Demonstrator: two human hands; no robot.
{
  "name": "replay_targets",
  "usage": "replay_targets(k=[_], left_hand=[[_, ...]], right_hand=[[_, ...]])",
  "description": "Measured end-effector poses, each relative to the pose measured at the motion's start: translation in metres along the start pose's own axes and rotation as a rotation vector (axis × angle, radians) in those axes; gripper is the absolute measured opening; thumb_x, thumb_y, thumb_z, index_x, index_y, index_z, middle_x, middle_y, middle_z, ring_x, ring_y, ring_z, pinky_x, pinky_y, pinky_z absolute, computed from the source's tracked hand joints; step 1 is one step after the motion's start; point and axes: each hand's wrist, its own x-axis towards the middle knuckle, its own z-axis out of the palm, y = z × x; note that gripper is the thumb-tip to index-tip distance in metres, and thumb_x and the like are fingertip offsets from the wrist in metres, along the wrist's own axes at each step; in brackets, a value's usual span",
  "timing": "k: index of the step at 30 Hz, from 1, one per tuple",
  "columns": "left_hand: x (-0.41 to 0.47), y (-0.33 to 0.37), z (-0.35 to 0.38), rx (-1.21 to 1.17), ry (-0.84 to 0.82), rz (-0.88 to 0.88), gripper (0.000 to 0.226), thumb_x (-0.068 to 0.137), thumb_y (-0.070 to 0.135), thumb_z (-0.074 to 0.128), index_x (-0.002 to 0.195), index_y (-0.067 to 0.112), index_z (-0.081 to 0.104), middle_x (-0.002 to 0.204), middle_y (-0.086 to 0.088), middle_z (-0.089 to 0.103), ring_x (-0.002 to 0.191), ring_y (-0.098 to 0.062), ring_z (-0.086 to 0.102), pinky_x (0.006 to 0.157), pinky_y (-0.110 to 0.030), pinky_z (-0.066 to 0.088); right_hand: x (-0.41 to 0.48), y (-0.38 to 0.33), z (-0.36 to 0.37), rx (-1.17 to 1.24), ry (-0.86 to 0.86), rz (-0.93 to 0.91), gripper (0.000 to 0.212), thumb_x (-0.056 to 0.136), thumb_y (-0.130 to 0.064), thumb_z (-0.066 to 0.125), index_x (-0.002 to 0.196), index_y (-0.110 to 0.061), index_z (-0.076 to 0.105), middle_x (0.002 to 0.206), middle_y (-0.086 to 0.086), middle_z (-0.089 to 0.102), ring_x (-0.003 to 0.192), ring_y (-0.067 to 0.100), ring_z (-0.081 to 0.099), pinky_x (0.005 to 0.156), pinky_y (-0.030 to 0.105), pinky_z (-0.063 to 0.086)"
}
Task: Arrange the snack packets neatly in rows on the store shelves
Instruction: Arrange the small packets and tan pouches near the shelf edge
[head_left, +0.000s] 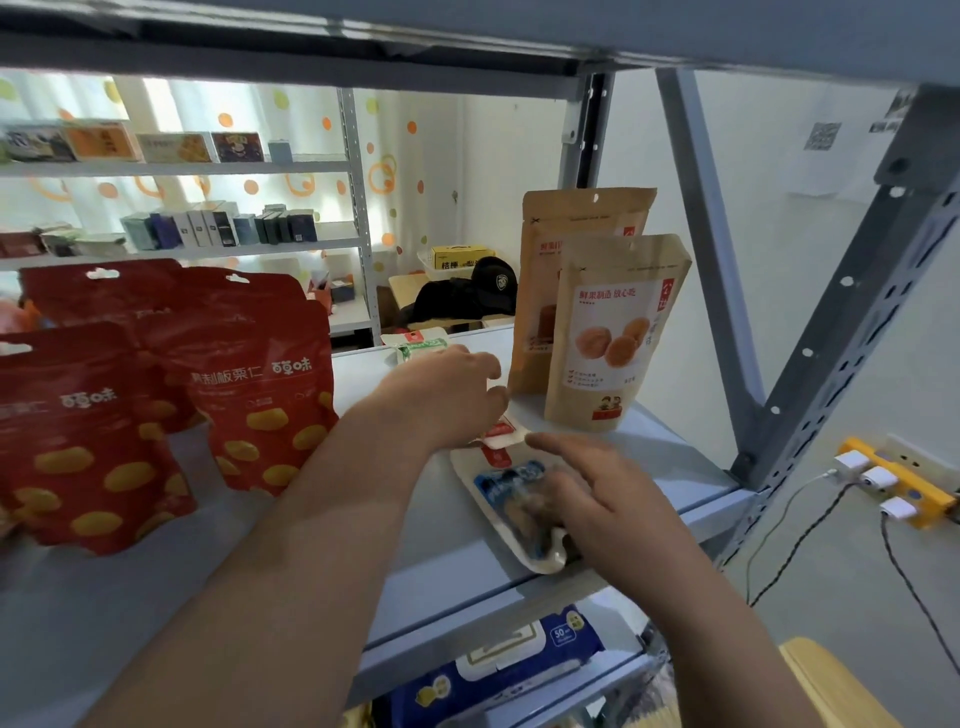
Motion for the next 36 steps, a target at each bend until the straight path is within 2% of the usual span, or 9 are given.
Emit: replay_targets(k=[3,5,7,11,14,16,24,27,36], left_hand=[[-0.050,0.008,-0.001,0.033,0.128,0.127,0.033,0.096,0.047,0.036,0.121,0.034,0.053,0.123,0.003,0.056,0.106,-0.020,0.056,0.078,-0.035,0.049],[-0.085,0.010,0.010,-0.028,0.076,0.207,0.038,0.097,0.053,0.029,0.128,0.040,0.046,0.130,0.009,0.050,0.115,-0.013,0.049,0.079,-0.028,0.043],[-0.107,0.010,0.026,-0.082,-0.027,0.236,0.047,0.095,0.060,0.019,0.138,0.046,0.032,0.143,0.014,0.037,0.130,-0.009,0.034,0.093,-0.030,0.042],[-0.120,0.004,0.048,-0.056,0.003,0.232,0.055,0.094,0.060,0.011,0.147,0.045,0.011,0.156,0.015,0.018,0.145,-0.009,0.004,0.114,-0.036,0.025],[-0.122,-0.003,0.050,-0.078,0.024,0.233,0.056,0.092,0.060,0.010,0.146,0.046,0.012,0.156,0.016,0.022,0.142,-0.007,0.008,0.112,-0.033,0.024],[-0.124,-0.006,0.052,-0.099,0.031,0.229,0.056,0.093,0.060,0.010,0.147,0.047,0.010,0.156,0.017,0.020,0.141,-0.005,0.010,0.110,-0.031,0.025],[-0.131,-0.004,0.061,-0.088,0.075,0.241,0.057,0.095,0.060,0.010,0.148,0.047,-0.007,0.159,0.011,0.008,0.139,-0.003,-0.004,0.107,-0.024,-0.004],[-0.131,-0.004,0.061,-0.113,0.084,0.241,0.056,0.095,0.060,0.011,0.148,0.049,-0.003,0.158,0.013,0.010,0.142,-0.003,-0.002,0.109,-0.025,-0.004],[-0.132,-0.006,0.062,-0.139,0.069,0.205,0.054,0.093,0.063,0.011,0.146,0.049,0.007,0.159,0.015,0.011,0.146,-0.010,0.002,0.115,-0.032,0.000]], right_hand=[[0.006,0.013,-0.014,0.144,0.154,0.037,0.044,0.087,-0.028,0.038,0.121,-0.043,0.060,0.110,-0.034,0.055,0.099,-0.021,0.047,0.079,0.015,0.044],[0.015,0.018,-0.018,0.088,0.182,0.003,0.046,0.085,-0.021,0.039,0.121,-0.040,0.062,0.113,-0.027,0.056,0.097,-0.014,0.049,0.081,0.009,0.039],[0.026,0.016,-0.016,-0.002,0.098,-0.075,0.046,0.091,-0.015,0.041,0.125,-0.039,0.060,0.121,-0.022,0.055,0.102,-0.011,0.045,0.085,0.005,0.034],[0.054,0.003,-0.003,-0.193,-0.177,-0.153,0.042,0.101,-0.024,0.040,0.138,-0.041,0.049,0.146,-0.017,0.044,0.130,0.001,0.037,0.102,0.018,0.028],[0.070,-0.003,0.002,-0.358,-0.339,-0.096,0.042,0.103,-0.032,0.036,0.143,-0.044,0.041,0.155,-0.019,0.032,0.141,0.005,0.026,0.108,0.024,0.020],[0.075,-0.004,0.002,-0.393,-0.382,-0.073,0.042,0.103,-0.032,0.036,0.142,-0.043,0.043,0.154,-0.016,0.034,0.140,0.009,0.030,0.112,0.030,0.023],[0.080,-0.003,0.012,-0.397,-0.409,-0.055,0.042,0.101,-0.032,0.038,0.140,-0.042,0.049,0.147,-0.011,0.041,0.134,0.015,0.035,0.113,0.042,0.029],[0.084,-0.004,0.013,-0.427,-0.396,-0.071,0.042,0.100,-0.032,0.037,0.139,-0.043,0.049,0.143,-0.007,0.043,0.132,0.018,0.033,0.112,0.044,0.029],[0.090,-0.012,0.009,-0.414,-0.439,-0.094,0.040,0.102,-0.033,0.037,0.138,-0.039,0.052,0.151,-0.010,0.039,0.137,0.015,0.035,0.113,0.035,0.029]])
